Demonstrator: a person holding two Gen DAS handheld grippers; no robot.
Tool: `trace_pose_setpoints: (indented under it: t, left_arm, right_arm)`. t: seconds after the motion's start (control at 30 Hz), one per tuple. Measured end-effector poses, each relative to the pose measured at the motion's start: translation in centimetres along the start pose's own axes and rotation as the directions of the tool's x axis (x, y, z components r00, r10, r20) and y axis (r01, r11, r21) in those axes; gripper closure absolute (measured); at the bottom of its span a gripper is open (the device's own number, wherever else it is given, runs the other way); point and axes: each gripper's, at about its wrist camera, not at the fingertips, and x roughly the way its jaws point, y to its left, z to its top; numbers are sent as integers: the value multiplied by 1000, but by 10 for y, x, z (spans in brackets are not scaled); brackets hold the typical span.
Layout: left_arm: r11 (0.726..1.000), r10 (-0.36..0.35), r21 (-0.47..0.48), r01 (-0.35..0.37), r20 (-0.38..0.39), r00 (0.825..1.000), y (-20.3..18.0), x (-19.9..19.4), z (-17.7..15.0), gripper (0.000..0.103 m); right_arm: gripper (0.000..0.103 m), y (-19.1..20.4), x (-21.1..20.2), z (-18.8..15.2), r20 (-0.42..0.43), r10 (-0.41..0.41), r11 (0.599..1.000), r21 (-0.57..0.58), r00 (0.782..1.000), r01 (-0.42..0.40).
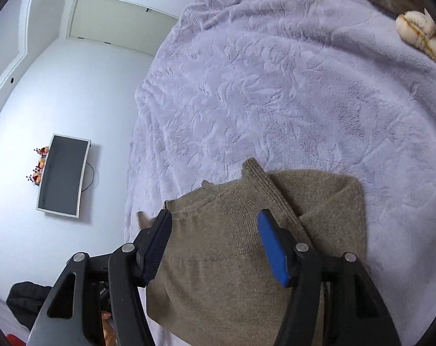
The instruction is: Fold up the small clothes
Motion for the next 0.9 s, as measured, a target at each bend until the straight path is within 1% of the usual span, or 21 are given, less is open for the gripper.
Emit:
trace_pose_setpoints:
  t: [0.07,0.1,0.13,0.17,0.23,0.3,0.37,0.4,0.47,0.5,0.53,0.57,0.6,0.67,0.73,0.8,0.87,0.9]
  left_arm:
    - [998,-46,32,48,-32,998,-9,2,-1,16]
    - [997,-64,49,67,-52,997,-16,8,-1,16]
    - [995,-67,63,71,-68,995,-22,17,1,16]
    - [996,-60,63,64,-74,995,-26,26,3,16]
    - [998,-53,35,55,-71,996,-30,45,8,16]
    - [1000,-15,-3,15,-58,998,-27,62,13,16]
    - [998,38,-44,-39,-40,998,-16,76,19,16]
    - [997,45,-61,-47,-35,998,-9,79,21,16]
    - [996,30,-89,-33,-31,999,2,82,23,16]
    - [995,23,-93,-26,-32,999,6,80,23,16]
    - [996,29,-84,-32,-32,999,6,76,23,16]
    - [996,56,-69,-57,-28,998,5,71,22,16]
    - [996,76,-48,-77,-24,997,4,64,22,16]
    - [996,78,-30,-79,-26,997,5,49,17,16]
    - [994,100,-32,-101,-41,994,11,34,9,16]
    - [993,104,-44,-107,-68,992,20,19,-3,16]
    - [992,108,-62,-114,-98,989,31,2,-22,16]
    - [991,105,-76,-114,-113,988,36,-5,-32,16]
  right_arm:
    - [37,8,-4,-7,-13,-1,1000,-25,1000,1]
    - [41,11,-4,-11,-29,-10,999,-44,1000,9]
    - [45,14,-1,-15,-58,-22,997,-70,998,17]
    - [47,16,6,-18,-78,-36,996,-88,996,29]
    - [48,15,17,-20,-106,-92,990,-119,990,79]
    - [48,12,28,-16,-109,-111,988,-116,988,98]
    - [48,8,37,-11,-101,-161,980,-137,982,147]
    - [48,6,41,-8,-92,-199,971,-152,976,184]
    - [49,0,41,0,-51,-258,956,-161,965,247]
    - [50,-3,39,4,-29,-271,952,-155,962,264]
    - [48,-6,35,10,6,-288,948,-139,957,286]
    - [48,-9,30,15,33,-308,944,-116,951,310]
    - [48,-14,25,19,47,-309,946,-84,950,312]
    - [48,-19,15,21,52,-275,961,-28,960,276]
    - [48,-16,6,15,51,-263,964,-34,964,265]
    - [48,-9,0,3,30,-244,968,-56,969,245]
    - [47,1,-7,-16,9,-197,978,-70,980,198]
    - [45,7,-8,-29,-9,-158,985,-72,987,157]
